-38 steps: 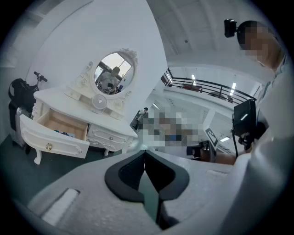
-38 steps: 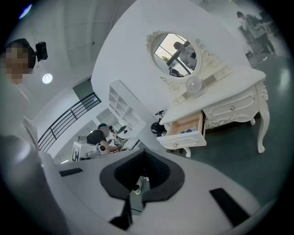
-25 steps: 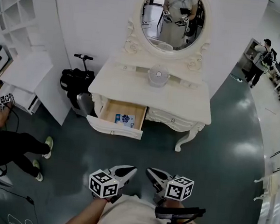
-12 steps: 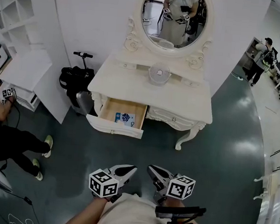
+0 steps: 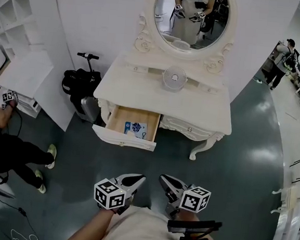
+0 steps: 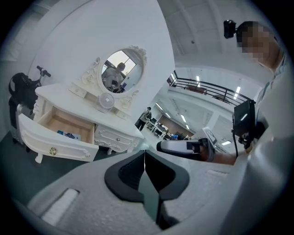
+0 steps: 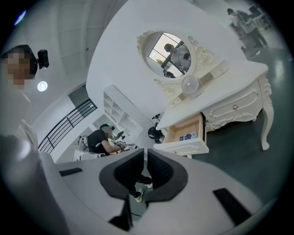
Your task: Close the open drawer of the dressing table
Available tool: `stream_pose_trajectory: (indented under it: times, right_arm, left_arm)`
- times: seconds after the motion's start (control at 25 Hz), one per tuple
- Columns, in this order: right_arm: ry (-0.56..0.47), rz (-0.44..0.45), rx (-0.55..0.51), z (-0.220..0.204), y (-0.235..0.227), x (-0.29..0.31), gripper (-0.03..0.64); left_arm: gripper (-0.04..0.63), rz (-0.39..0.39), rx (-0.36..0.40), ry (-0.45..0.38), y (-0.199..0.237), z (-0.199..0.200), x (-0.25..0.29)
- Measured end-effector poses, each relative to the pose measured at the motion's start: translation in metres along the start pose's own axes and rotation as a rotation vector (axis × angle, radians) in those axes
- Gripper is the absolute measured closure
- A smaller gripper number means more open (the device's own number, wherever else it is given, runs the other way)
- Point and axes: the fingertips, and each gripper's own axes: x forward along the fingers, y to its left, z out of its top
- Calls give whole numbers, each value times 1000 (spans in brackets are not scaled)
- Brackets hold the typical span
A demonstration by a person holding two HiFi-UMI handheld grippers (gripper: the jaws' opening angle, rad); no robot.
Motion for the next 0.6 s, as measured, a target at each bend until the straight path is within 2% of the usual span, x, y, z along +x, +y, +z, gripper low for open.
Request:
stream_pose_trajectory:
  times: [0.6]
  right_arm:
    - [10, -4, 0, 40, -11, 77, 598]
  left_arm:
    - [586, 26, -13, 5, 77, 44, -5]
